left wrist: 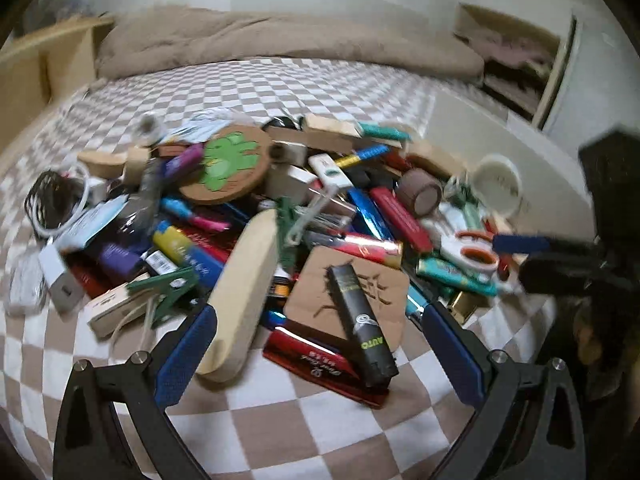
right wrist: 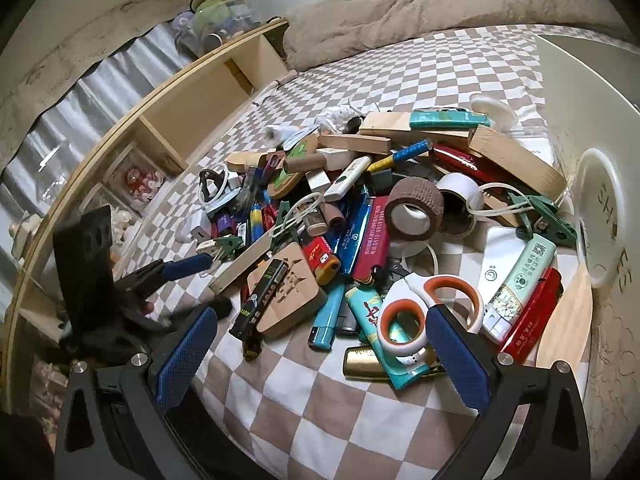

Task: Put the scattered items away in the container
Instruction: 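Move both grippers over the heap, scanning for the next items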

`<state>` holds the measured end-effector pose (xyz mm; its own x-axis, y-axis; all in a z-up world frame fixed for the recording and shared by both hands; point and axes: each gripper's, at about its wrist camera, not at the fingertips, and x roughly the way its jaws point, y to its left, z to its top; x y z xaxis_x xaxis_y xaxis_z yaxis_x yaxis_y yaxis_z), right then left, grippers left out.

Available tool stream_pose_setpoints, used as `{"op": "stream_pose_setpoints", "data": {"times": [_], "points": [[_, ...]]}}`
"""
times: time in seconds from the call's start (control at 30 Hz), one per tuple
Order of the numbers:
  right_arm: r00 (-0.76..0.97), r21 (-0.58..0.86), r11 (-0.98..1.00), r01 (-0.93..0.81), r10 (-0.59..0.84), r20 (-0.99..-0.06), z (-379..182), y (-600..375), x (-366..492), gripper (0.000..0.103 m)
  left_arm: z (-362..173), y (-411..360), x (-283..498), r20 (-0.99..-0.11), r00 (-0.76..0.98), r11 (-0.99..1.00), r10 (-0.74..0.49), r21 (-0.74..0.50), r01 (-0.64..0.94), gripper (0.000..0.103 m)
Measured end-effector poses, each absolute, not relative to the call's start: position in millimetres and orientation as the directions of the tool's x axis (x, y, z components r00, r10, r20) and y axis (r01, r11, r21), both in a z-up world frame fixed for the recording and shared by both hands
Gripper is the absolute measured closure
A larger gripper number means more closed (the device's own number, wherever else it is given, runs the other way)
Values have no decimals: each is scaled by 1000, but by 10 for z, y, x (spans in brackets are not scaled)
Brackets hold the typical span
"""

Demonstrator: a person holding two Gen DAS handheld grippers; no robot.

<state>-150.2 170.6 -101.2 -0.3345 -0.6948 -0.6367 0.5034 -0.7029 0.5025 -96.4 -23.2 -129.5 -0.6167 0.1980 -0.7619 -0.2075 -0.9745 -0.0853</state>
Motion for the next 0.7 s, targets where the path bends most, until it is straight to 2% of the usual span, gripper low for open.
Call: {"op": "stream_pose_setpoints", "data": {"times": [0.13,0.33,0.53,0.7], "points": [[-334,494,-707,506,-689,-643,-1015,1695,-1500,0,-1418,-226,-1044,-796,-594,-986,116,-18,-168,0],[-349,448,-712,540,-674,-651,-962,1638,-1392,0,-1514,-471,-1101,-821,-568,-998,56,-42,-37,0],[-325,486,-687,540,-703,-632,-981,1639,-1253,0,-1553,-722,-1132,-837,-547,-993,14,-74,88,0],[-286,498,-675,544,-707,-646,-1036,1571,-1175,0,-1592,-739,-1133,-848,-530,-991,-33,-40,126,0]]}}
